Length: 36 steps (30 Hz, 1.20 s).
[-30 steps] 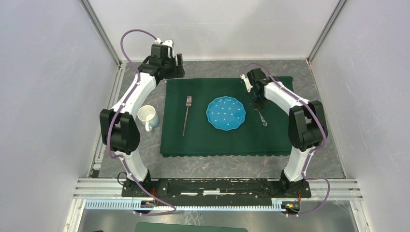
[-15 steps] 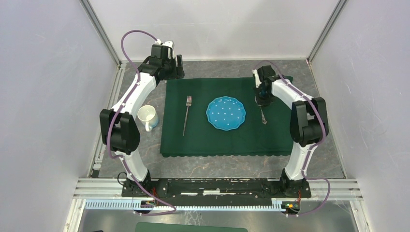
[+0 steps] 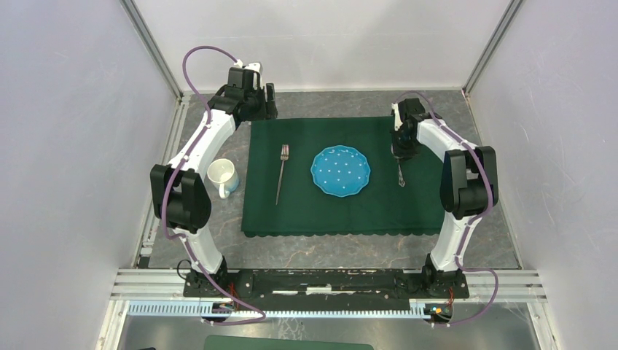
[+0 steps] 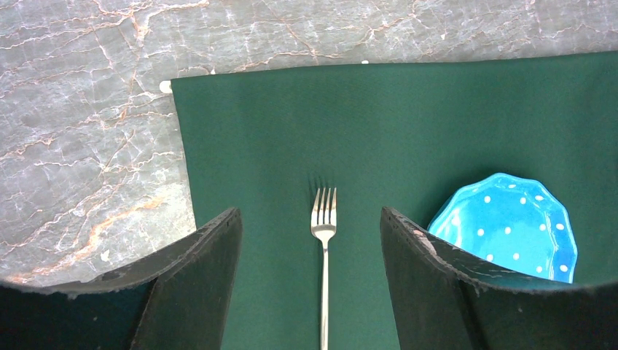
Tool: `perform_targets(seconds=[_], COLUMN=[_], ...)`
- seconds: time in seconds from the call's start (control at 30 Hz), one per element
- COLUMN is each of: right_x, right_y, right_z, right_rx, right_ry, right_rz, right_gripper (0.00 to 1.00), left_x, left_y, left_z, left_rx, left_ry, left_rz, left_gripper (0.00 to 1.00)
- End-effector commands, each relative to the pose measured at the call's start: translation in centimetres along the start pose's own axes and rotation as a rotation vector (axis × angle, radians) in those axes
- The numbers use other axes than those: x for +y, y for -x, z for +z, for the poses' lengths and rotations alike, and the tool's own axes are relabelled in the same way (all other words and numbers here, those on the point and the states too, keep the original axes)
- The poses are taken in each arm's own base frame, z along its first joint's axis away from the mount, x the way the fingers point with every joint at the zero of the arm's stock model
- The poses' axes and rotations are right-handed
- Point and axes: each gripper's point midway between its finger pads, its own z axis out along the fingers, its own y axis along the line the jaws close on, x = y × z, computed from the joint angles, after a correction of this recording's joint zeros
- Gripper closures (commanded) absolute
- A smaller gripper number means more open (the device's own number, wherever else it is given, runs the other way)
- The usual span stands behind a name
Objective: Set the dinner table for one person
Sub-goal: Place the spoon on the napkin.
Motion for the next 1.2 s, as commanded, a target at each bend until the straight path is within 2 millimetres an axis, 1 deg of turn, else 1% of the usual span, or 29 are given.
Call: perform_targets(seconds=[0.0, 0.3, 0.67, 1.17], right_x=[0.4, 1.0, 1.2, 1.2], right_y=[0.5, 0.1, 0.1, -0.3], right_z=[0.3, 1.2, 2.1, 2.2], right_rx=[-0.023, -0.012, -0.005, 0.004], right_ry=[0.015, 0.034, 0.032, 0.013], right_rz=[0.021, 0.027, 0.02, 0.015], right_gripper=[1.0, 1.0, 1.0, 1.0], left_x=[-0.4, -0.4, -0.4, -0.4], left_y=[3.1, 3.0, 3.1, 3.1], left_z=[-2.2, -2.1, -1.9, -1.7], left_rx=[-0.088, -0.084, -0.088, -0.088], left_ry=[-0.013, -0.012, -0.013, -0.012], left_rz=[-0.021, -0.018, -0.014, -0.014], left_gripper=[0.25, 0.25, 0.25, 0.26])
